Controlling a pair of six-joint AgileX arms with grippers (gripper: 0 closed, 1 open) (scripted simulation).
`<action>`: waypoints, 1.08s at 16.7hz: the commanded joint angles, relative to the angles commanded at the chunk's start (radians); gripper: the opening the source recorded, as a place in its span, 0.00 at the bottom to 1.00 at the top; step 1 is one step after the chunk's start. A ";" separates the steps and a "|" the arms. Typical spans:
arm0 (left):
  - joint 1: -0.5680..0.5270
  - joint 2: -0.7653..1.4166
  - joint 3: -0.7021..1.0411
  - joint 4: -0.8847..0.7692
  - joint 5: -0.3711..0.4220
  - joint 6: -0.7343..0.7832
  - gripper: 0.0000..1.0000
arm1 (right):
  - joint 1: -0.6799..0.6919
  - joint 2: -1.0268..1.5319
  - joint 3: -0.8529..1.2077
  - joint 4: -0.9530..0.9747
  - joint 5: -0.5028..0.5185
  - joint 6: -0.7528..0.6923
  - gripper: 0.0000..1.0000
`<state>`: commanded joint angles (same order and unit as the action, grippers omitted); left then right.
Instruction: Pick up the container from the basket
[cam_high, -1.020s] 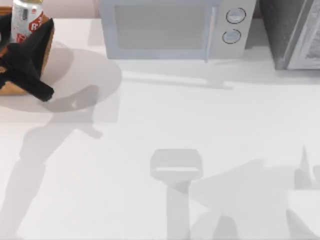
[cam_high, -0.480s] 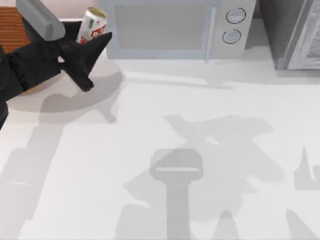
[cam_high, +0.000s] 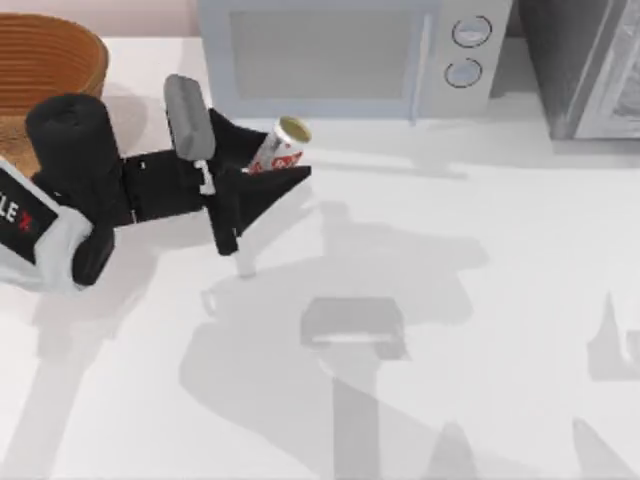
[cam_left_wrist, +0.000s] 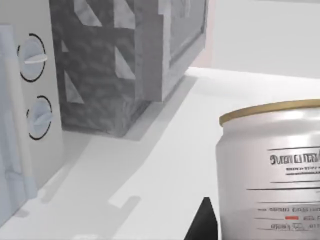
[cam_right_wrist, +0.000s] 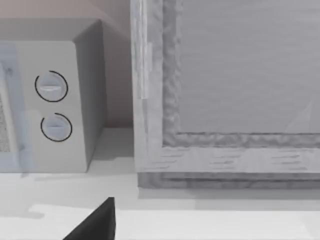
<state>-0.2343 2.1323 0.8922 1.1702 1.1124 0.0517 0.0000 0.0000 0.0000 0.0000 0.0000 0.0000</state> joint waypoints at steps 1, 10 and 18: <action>-0.007 0.051 0.022 0.034 0.038 -0.001 0.00 | 0.000 0.000 0.000 0.000 0.000 0.000 1.00; -0.022 0.353 0.146 0.235 0.244 -0.008 0.00 | 0.000 0.000 0.000 0.000 0.000 0.000 1.00; -0.021 0.366 0.151 0.243 0.251 -0.009 0.15 | 0.000 0.000 0.000 0.000 0.000 0.000 1.00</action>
<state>-0.2558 2.4986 1.0433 1.4133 1.3635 0.0431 0.0000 0.0000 0.0000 0.0000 0.0000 0.0000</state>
